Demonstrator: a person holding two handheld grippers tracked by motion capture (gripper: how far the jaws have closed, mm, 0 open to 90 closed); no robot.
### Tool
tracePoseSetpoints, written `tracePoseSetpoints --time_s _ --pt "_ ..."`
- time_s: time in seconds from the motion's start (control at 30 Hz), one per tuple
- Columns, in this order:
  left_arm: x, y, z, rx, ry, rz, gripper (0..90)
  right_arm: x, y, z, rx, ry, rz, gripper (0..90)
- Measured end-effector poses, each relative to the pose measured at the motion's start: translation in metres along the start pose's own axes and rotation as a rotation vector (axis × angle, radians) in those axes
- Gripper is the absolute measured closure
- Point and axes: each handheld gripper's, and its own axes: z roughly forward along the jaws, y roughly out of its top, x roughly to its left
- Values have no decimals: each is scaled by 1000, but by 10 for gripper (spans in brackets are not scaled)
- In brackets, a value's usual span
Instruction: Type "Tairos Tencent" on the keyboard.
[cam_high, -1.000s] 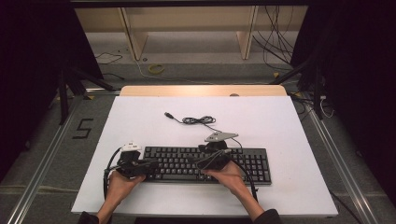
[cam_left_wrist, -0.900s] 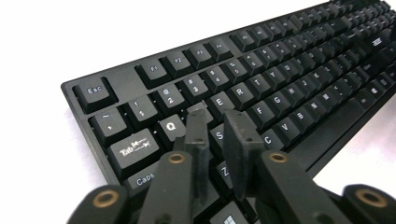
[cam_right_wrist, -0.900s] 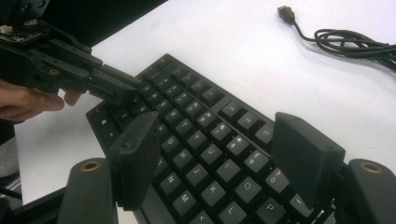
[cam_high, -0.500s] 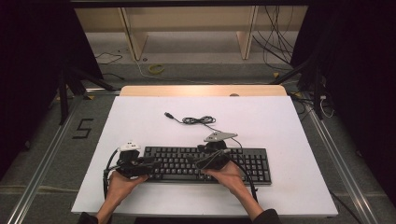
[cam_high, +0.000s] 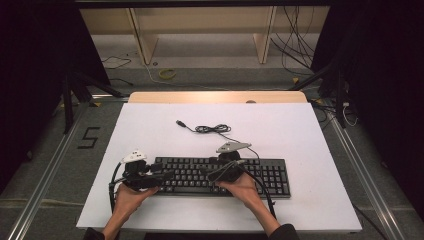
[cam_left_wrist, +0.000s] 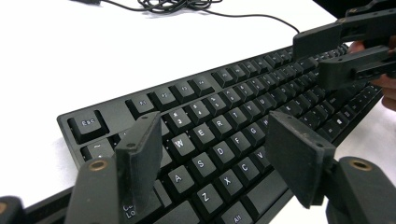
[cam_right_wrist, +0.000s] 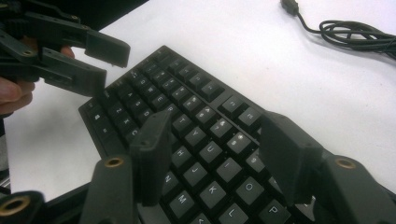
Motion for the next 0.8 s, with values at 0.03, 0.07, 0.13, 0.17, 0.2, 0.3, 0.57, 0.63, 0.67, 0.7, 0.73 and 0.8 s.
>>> tracePoseSetpoints --time_s 0.03,0.07,0.13,0.17,0.2,0.3,0.57,0.63,0.67,0.7,0.73,0.8 --pt "0 0 0 -1 0 2 357 0 0 0 0 -1 -1 474" --pt "0 0 0 -1 1 1 357 0 0 0 0 -1 -1 474" --pt "-1 0 0 1 -2 5 354 0 0 2 8 -2 -5 532" --pt "-1 0 0 1 -2 5 352 0 0 2 8 -2 -5 532" --pt "-1 -1 0 2 -3 6 352 0 -1 3 15 -6 -7 578" --pt "-2 -1 0 1 -8 10 347 1 -1 5 27 -17 -18 650" --pt "-4 -2 -2 -6 -27 19 322 1 -3 10 61 -42 -35 782" --pt "-4 -2 -2 -8 -31 22 312 1 -4 12 71 -51 -42 829" --pt "-5 -2 -2 -11 -33 23 309 0 -4 12 73 -52 -42 843" --pt "-5 -2 -2 -11 -33 23 308 0 -4 13 77 -53 -39 854" --pt "-5 -2 -3 -16 -35 27 306 0 -5 14 78 -55 -42 864" --pt "-5 -2 -3 -19 -38 28 303 0 -5 15 87 -55 -44 882"
